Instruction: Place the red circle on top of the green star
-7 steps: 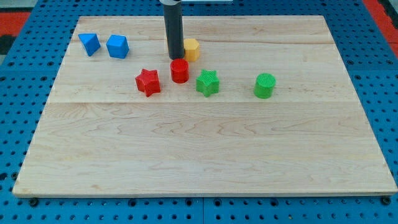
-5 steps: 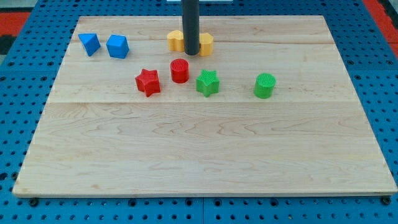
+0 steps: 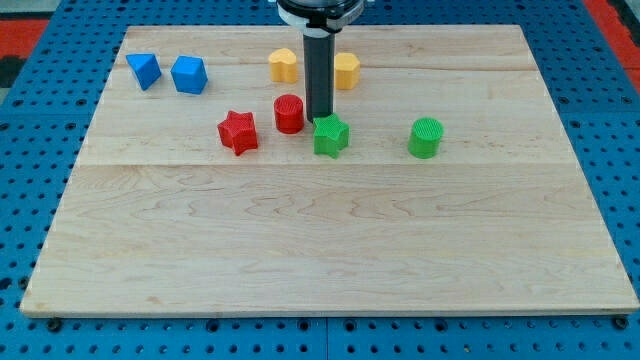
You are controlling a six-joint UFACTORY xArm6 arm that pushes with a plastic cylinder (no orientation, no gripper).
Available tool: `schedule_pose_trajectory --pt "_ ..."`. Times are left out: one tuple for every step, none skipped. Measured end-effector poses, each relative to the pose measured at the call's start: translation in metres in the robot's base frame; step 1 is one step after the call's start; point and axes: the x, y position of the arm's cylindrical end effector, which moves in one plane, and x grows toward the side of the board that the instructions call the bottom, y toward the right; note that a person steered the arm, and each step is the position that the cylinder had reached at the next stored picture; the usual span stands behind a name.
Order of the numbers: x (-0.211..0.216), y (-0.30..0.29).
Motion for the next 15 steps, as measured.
schedule_pose_trajectory --pt "0.001 -0.008" --pt "0.001 -0.021" --pt "-0.019 -0.029" --pt "-0.035 -0.032" --pt "-0.045 -0.057" --pt "-0.052 -0.101" --pt "-0.025 -0.137" --pt "0.005 -0.132" --pt "0.009 -0.1" --pt "-0.015 -0.093" --pt "-0.017 -0.085" --pt "-0.025 -0.115" --pt "-0.029 -0.095" --pt "-0.028 -0.06" --pt "-0.035 -0.078"
